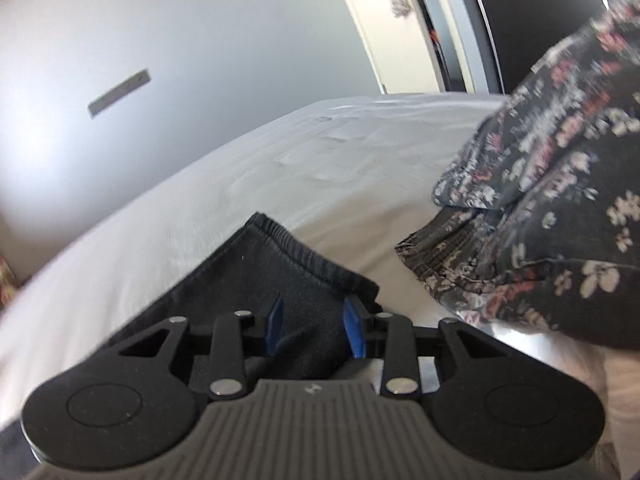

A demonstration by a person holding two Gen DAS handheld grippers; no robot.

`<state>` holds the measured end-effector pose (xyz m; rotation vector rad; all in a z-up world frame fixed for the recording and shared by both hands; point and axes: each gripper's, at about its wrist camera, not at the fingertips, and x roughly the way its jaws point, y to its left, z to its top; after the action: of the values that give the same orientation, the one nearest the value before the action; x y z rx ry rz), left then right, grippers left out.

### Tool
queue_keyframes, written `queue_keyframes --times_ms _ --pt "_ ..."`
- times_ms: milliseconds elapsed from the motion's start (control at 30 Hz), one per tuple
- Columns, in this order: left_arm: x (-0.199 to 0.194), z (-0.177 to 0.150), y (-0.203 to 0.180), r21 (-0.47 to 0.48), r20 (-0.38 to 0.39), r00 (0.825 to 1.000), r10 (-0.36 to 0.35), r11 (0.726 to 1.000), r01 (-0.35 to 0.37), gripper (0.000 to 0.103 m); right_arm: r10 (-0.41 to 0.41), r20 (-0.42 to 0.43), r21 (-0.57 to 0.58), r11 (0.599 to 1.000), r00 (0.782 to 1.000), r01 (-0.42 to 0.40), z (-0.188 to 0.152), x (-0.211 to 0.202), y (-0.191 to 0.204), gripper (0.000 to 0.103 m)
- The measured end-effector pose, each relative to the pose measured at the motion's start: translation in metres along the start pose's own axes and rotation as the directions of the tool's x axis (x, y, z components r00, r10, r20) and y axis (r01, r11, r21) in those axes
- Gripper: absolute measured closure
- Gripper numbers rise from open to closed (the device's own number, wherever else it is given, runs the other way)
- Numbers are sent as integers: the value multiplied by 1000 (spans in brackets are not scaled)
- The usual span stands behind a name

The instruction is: Fold clothes

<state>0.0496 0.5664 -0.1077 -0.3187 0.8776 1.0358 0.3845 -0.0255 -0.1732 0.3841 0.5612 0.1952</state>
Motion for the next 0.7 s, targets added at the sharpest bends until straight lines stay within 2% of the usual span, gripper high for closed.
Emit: queue_keyframes --times_ms 33,100,200,300,400,467,567,600,667,700 --pt "-12 -4 -3 -3 32 999 -1 1000 1 84 -3 -5 33 999 1000 3 2 0 -5 56" --pt "-35 -13 -11 3 73 997 -35 999 35 84 3 -32 100 995 999 0 3 4 -16 56" --pt "-65 -25 -36 38 82 987 -139 990 137 84 23 -90 188 982 996 -5 1 17 -31 55" --pt "-86 -35 -71 86 58 963 -262 963 257 84 86 -124 309 950 989 -44 -4 32 -51 54" --pt "-104 -46 -112 118 22 921 -389 916 384 84 168 -115 389 914 979 -112 -5 41 -62 54" --pt "-116 -52 -142 133 3 881 -474 873 469 84 193 -108 386 912 975 -138 -6 46 -61 55" --pt "-132 -58 -193 200 -19 826 -563 807 555 84 208 -100 375 914 973 -157 -7 51 -58 56" --pt "-139 -60 -210 232 -27 810 -585 785 575 84 210 -99 370 915 973 -159 -8 52 -57 60" --pt "-150 -65 -244 291 -37 794 -607 753 590 84 212 -95 354 920 973 -166 -8 52 -54 67" --pt "-155 -68 -259 304 -51 779 -624 734 608 84 214 -91 346 923 973 -171 -7 50 -52 72"
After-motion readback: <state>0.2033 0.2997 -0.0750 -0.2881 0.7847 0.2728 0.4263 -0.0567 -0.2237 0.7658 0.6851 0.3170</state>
